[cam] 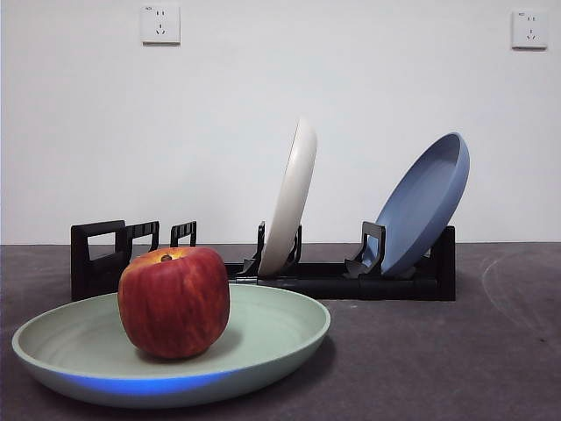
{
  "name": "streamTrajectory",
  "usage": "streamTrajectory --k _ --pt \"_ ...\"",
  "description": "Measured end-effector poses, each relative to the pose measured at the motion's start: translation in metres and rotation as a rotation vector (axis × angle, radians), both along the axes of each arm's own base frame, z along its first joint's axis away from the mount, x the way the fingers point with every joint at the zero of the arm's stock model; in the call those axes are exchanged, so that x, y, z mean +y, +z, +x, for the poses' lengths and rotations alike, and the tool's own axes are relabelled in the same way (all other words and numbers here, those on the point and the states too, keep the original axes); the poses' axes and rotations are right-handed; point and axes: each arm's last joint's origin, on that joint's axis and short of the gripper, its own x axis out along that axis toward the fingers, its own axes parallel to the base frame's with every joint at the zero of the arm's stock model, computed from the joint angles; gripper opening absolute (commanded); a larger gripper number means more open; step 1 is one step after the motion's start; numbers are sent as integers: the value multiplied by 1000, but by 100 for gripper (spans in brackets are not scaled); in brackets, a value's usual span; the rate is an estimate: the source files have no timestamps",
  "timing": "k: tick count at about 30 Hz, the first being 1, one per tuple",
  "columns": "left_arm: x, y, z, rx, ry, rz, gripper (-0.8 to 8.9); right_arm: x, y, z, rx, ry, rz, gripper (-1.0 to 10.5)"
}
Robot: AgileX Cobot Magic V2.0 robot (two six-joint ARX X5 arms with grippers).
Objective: Take the green plate from the plate rack,put the plate on the table,take the apple from the table,put the apple in the plate
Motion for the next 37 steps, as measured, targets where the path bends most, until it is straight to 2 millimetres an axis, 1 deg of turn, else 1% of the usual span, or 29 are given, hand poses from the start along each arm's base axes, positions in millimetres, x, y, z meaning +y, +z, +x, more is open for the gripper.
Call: streamTrajectory --k 4,7,10,12,15,17,19,21,22,24,25,27,28,31,34,37 --pt "-2 -1 5 3 32 6 -4 0 0 0 0 0 0 1" --pt "4 3 10 -24 96 -27 -4 0 0 0 0 0 0 1" --pt "15 12 18 -114 232 -149 -4 0 0 0 0 0 0 1" --pt "21 14 27 -194 330 -231 -4 0 0 0 0 0 0 1" --pt "30 8 38 -313 417 -366 -4 0 0 0 0 0 -1 1" --pt "36 -5 43 -396 407 -454 -4 0 0 0 0 0 0 1" --pt "39 -28 48 -468 356 -506 -4 0 0 0 0 0 0 1" --pt "42 -55 50 -528 312 -516 -4 0 0 0 0 0 0 1" --pt "43 -76 52 -567 293 -508 -4 0 0 0 0 0 0 1" --pt "46 -109 53 -623 284 -487 -4 0 0 0 0 0 0 1" --pt "48 -133 52 -656 290 -469 -4 0 0 0 0 0 0 1" --pt "51 -170 50 -687 302 -438 -4 0 0 0 0 0 0 1" --pt "53 -189 49 -685 311 -418 -4 0 0 0 0 0 0 1" --pt "57 -237 45 -650 337 -358 -4 0 0 0 0 0 0 1" --pt "61 -264 43 -605 367 -314 -4 0 0 0 0 0 0 1" --pt "64 -277 40 -566 394 -284 -4 0 0 0 0 0 0 1"
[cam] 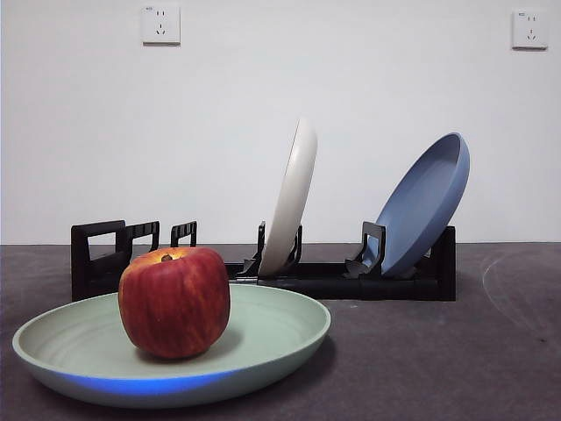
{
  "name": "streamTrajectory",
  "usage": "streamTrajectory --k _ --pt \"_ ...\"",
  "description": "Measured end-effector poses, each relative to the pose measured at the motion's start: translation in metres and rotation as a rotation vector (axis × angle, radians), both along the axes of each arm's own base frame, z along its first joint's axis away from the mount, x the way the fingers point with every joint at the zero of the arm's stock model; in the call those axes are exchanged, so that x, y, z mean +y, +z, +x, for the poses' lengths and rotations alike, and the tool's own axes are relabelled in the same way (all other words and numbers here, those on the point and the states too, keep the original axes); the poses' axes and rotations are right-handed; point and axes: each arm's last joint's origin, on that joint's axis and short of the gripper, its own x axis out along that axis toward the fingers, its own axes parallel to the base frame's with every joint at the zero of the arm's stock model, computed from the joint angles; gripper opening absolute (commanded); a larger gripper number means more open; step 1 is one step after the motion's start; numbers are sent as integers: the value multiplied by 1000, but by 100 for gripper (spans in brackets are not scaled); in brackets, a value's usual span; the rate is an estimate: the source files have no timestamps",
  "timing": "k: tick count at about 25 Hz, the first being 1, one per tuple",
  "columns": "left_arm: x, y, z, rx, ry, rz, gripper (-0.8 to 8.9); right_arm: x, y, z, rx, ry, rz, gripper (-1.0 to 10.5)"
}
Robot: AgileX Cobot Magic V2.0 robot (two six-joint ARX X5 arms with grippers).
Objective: Take the green plate from the plate rack,put the plate on the table,take the apple from the table,put the apple in the plate
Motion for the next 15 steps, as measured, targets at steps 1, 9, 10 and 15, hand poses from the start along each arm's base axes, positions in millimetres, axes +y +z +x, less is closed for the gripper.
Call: streamTrajectory --k 1,9,10,15 --pt "1 -2 -1 12 12 3 -4 0 0 0 0 0 0 1" --pt "7 -25 -7 224 137 43 -4 0 0 0 0 -1 -1 1" --pt "7 -28 -7 242 145 48 -4 0 0 0 -2 -5 -2 1" --pt "8 -28 -7 240 164 60 -4 0 0 0 -6 -12 -5 1"
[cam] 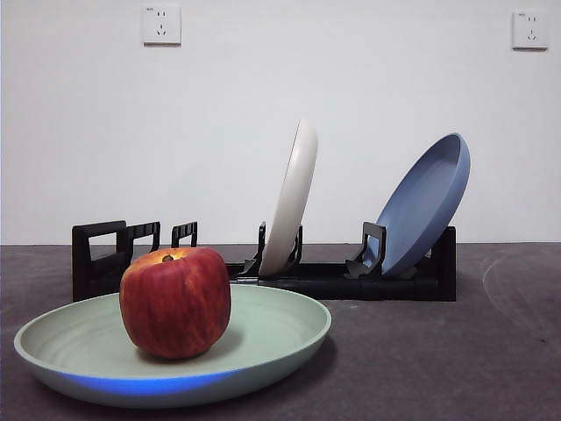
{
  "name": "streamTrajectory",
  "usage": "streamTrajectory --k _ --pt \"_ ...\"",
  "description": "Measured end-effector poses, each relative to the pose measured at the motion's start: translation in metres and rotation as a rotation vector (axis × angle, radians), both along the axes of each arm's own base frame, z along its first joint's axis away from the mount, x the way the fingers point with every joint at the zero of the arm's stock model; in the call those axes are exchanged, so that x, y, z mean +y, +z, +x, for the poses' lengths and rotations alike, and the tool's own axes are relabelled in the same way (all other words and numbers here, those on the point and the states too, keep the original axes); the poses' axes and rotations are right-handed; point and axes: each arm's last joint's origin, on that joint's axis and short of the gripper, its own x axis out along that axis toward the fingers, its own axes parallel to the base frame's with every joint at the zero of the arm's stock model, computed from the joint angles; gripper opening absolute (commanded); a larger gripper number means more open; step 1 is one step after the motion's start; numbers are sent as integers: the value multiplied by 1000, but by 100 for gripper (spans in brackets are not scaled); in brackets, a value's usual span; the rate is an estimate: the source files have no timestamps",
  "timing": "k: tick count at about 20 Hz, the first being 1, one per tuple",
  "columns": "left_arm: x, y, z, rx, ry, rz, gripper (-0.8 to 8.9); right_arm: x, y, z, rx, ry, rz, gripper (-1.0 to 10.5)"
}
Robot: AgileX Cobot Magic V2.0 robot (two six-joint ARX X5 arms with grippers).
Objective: Take the green plate from the plate rack,put the plate on the table,take the apple from the table,put the apple in the plate
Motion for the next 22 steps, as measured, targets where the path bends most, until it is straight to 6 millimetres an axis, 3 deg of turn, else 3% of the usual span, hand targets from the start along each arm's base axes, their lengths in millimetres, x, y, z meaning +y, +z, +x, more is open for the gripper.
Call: streamTrajectory --k 22 --pt "-1 -10 6 129 1 15 -4 1 0 2 -18 -30 -18 1"
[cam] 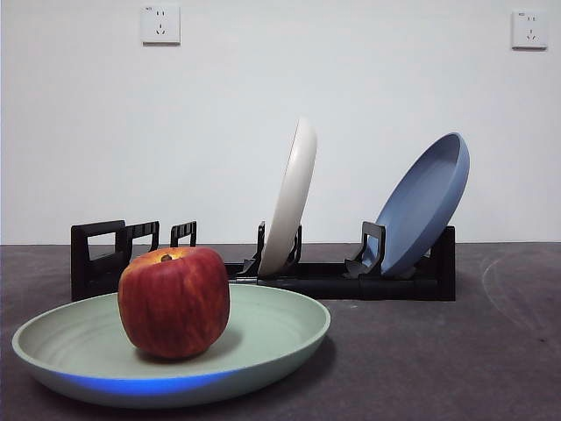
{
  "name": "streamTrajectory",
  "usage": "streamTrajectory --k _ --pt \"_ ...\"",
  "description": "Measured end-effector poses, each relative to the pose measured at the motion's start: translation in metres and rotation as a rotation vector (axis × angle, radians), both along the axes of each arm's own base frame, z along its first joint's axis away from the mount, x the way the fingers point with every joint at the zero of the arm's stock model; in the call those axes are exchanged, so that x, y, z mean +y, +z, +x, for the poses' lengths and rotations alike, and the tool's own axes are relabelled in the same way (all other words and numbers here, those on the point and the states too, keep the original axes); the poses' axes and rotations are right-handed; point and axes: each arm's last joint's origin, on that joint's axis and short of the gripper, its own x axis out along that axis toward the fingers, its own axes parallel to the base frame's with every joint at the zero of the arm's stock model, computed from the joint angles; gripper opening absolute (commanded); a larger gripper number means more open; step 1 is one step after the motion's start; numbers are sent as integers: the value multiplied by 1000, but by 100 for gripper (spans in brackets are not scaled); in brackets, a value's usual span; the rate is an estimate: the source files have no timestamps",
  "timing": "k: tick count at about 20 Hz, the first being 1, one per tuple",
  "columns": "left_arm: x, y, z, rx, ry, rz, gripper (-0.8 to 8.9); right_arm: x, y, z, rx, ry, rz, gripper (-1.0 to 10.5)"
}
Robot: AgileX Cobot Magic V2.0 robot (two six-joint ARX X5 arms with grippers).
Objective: Take the green plate from the plate rack,put the plate on the table,take the apple from the table,put the apple in the plate
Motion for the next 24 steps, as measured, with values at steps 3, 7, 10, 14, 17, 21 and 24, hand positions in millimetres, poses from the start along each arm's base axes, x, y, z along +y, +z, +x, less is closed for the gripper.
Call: streamTrajectory --k 3,7,10,14,17,21,24 --pt "0 0 0 1 0 1 -4 -2 4 12 -155 -146 -41 1" --pt "0 0 1 0 -1 3 -4 -9 -17 52 -274 -356 1 1" --pt "0 0 1 0 -2 6 -4 -27 -68 87 -297 -382 66 1" --pt "0 0 1 0 -2 6 -4 -62 -155 98 -399 -407 121 1" --pt "0 0 1 0 -2 6 -4 -81 -212 79 -447 -511 109 1" --pt "0 0 1 -1 -2 6 -4 -90 -275 50 -461 -575 96 1" --pt "0 0 1 -1 -2 6 -4 -90 -303 40 -475 -601 100 1"
